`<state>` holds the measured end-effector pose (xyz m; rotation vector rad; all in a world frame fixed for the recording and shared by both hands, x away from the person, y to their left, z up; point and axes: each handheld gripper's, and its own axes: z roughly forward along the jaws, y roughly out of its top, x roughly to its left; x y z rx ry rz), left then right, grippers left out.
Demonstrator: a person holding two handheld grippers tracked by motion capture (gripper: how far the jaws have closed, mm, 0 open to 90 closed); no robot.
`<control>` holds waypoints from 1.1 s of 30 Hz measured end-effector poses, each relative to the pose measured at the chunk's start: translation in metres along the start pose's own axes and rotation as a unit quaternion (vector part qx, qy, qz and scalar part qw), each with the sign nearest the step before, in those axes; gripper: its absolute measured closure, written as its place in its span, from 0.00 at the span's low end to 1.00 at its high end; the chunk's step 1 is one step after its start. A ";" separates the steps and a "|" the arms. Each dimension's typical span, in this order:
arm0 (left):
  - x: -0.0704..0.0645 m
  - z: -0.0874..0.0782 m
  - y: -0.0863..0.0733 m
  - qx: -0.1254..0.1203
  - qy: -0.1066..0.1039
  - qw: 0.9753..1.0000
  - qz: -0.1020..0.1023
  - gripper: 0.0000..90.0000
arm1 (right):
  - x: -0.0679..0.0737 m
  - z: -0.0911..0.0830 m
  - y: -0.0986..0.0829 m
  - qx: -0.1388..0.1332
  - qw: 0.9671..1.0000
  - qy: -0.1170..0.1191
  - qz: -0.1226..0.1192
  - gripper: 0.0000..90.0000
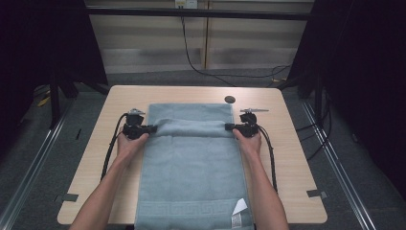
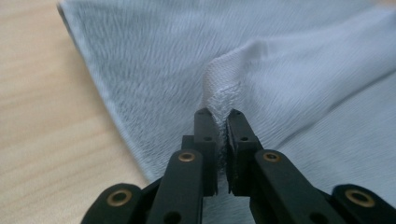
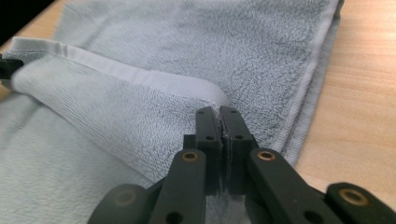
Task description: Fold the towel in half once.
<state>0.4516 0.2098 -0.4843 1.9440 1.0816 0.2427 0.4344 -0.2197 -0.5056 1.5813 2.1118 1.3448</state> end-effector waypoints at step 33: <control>-0.093 -0.173 -0.017 -0.139 -0.091 0.982 0.085 0.94 | 0.119 -0.206 -0.004 -0.121 0.974 0.085 -0.174 0.97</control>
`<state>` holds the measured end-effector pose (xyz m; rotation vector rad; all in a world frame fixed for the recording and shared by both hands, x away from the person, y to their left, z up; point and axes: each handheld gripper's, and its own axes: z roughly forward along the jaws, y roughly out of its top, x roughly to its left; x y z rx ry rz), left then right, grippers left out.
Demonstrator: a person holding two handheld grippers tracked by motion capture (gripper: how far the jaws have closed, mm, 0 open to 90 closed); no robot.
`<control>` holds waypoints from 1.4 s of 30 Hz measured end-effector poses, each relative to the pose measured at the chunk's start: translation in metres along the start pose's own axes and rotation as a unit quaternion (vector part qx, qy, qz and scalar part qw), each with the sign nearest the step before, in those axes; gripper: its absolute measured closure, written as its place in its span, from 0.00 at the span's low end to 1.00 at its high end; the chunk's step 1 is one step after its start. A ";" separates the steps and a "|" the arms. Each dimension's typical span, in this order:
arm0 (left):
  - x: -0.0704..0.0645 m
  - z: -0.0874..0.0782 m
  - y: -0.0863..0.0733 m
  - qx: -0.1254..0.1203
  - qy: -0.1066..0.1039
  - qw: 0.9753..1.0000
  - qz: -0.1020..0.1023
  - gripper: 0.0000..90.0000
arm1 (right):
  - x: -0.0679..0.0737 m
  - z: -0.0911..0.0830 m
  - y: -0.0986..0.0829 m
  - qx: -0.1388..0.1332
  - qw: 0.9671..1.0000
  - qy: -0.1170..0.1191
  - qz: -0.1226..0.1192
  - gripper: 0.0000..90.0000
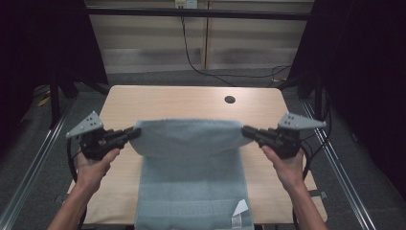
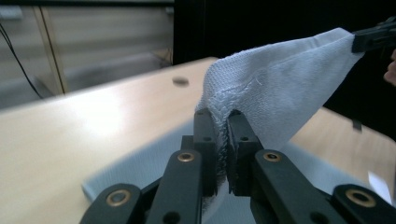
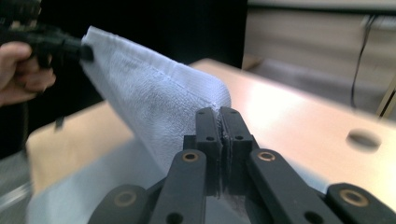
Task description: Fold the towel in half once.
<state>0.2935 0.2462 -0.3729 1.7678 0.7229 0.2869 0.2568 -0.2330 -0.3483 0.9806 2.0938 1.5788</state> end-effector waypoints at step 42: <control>0.041 0.084 -0.087 0.148 0.007 0.988 -0.041 0.65 | -0.031 0.079 -0.099 0.146 0.987 0.009 0.066 0.66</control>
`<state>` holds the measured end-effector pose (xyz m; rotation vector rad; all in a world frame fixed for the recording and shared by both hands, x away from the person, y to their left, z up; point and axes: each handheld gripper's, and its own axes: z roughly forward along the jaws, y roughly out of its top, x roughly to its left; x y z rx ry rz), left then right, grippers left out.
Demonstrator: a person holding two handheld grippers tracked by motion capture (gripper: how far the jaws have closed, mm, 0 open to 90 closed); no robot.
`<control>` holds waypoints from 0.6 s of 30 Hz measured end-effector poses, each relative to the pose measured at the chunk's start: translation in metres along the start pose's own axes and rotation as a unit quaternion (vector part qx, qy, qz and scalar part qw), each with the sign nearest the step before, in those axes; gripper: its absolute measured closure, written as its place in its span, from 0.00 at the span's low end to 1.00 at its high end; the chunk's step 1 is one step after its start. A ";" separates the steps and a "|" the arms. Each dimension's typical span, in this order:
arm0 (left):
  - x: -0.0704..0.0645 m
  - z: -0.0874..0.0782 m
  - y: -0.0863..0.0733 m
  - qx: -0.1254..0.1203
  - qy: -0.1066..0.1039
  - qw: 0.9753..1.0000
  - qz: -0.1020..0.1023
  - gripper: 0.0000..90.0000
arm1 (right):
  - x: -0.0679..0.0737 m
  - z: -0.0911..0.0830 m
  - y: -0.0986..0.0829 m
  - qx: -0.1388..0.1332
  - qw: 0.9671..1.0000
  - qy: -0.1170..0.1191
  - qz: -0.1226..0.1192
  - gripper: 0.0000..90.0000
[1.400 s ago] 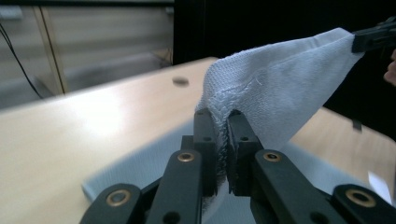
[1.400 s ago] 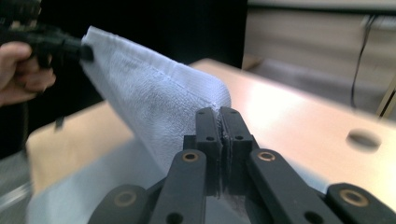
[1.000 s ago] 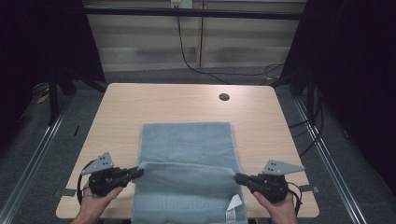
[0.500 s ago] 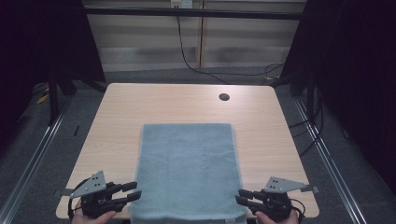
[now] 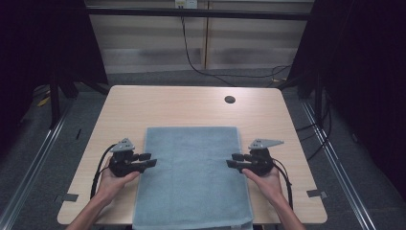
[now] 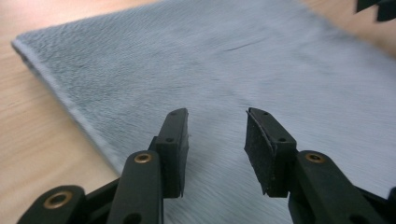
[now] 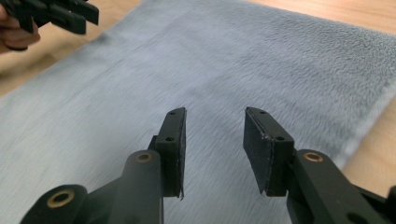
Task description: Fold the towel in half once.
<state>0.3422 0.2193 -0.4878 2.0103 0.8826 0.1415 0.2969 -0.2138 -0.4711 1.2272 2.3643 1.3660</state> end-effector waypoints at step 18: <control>0.016 0.016 -0.012 0.009 -0.003 1.000 -0.007 0.67 | -0.022 0.048 0.005 0.071 0.997 -0.012 0.003 0.60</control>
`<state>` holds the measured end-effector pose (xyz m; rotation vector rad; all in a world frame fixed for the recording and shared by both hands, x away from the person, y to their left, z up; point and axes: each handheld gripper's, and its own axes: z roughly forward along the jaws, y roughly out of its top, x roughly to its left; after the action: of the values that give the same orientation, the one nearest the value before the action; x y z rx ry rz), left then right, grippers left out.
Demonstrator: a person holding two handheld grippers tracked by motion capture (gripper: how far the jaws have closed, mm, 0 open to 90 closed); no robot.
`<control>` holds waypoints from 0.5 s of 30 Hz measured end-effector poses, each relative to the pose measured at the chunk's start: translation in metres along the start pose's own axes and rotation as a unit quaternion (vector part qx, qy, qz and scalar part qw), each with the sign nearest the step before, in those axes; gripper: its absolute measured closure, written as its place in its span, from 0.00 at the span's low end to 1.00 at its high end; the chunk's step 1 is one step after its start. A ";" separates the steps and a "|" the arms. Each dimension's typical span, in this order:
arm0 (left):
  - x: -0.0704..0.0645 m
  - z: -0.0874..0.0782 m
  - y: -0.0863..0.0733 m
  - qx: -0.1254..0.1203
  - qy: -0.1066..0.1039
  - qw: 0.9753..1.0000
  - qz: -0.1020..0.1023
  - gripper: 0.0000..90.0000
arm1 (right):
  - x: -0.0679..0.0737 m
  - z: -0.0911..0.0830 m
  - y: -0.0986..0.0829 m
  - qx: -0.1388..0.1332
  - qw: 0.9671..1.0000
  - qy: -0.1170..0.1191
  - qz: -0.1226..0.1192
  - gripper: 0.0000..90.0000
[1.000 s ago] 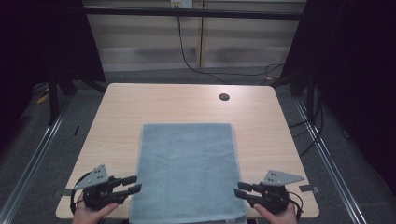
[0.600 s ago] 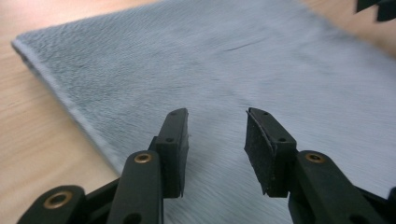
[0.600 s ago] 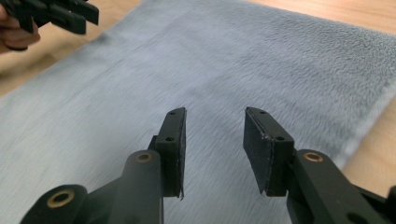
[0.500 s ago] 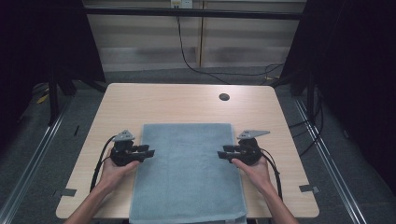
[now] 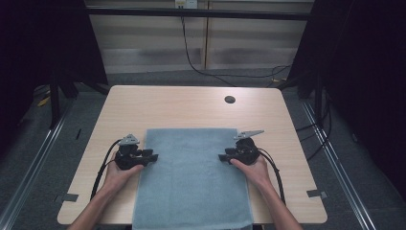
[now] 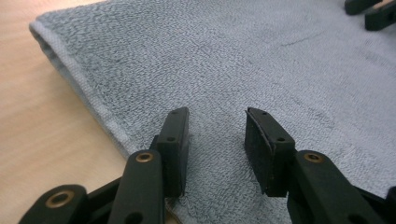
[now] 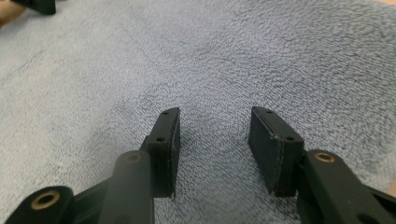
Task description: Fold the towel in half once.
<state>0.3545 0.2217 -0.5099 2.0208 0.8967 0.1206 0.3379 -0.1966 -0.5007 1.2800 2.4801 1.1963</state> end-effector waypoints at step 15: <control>-0.039 -0.011 -0.018 0.011 -0.007 1.000 0.022 0.60 | 0.022 -0.028 -0.037 -0.003 1.000 0.013 -0.021 0.60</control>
<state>0.3113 0.2106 -0.5076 2.0589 0.8487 0.1210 0.2884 -0.2096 -0.5013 1.2131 2.5061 1.2174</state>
